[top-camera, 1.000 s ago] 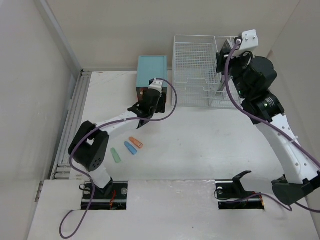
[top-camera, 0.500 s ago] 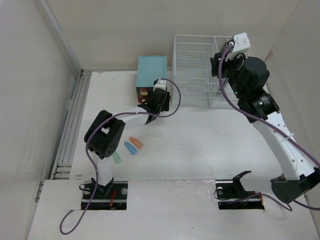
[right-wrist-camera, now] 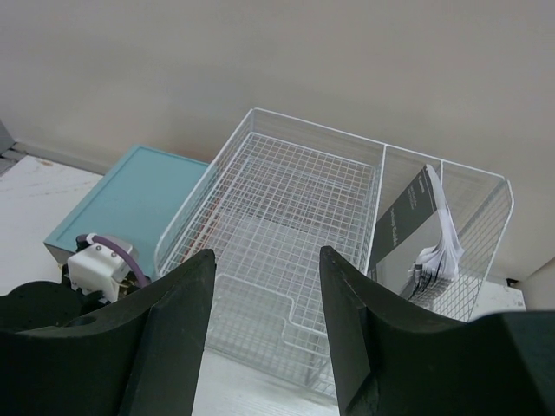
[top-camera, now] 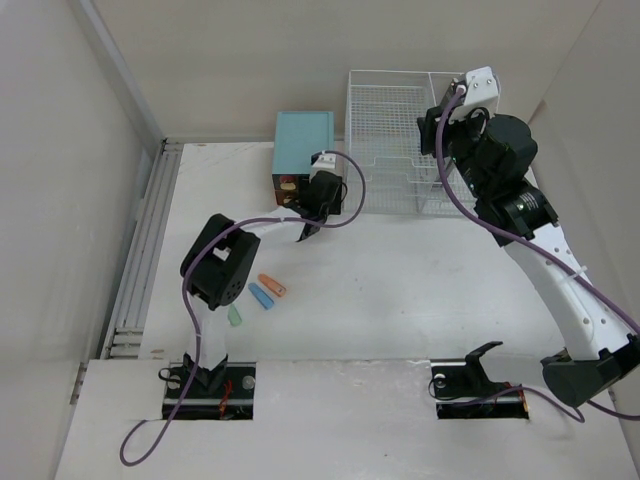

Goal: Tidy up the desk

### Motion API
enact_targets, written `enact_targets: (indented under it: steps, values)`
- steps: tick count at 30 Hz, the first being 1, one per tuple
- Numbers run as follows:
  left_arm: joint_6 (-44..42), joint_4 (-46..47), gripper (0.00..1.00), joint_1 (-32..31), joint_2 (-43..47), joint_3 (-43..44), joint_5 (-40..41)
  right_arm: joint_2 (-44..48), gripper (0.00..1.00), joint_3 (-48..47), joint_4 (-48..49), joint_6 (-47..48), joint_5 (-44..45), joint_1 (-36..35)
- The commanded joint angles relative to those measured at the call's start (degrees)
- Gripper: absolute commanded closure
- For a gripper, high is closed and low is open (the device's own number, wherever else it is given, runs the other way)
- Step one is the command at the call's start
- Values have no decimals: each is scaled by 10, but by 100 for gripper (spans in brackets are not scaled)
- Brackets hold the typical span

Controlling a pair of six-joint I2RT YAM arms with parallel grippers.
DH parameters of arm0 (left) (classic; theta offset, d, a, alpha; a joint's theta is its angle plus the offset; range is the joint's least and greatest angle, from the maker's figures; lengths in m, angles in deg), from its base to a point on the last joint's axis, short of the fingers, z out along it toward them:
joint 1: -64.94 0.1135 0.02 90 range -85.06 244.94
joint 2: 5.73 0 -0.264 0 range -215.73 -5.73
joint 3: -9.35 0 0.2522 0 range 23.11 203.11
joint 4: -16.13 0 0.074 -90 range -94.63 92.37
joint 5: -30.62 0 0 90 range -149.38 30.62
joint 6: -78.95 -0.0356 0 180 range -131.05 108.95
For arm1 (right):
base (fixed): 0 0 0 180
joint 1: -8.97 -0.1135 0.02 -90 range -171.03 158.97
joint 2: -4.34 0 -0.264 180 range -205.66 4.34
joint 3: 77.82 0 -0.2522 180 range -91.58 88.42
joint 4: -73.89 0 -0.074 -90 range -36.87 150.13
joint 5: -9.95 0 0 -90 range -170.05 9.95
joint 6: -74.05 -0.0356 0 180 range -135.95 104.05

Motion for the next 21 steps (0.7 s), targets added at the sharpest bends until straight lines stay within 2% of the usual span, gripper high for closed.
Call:
enact_targets:
  steps: [1,21]
  values:
    - [-6,8,45,2,0,20,26,13,43,-2,18,-9,-7,2]
    - [-1,-4,45,18,-40,48,49,13,43,3,18,-14,-22,2]
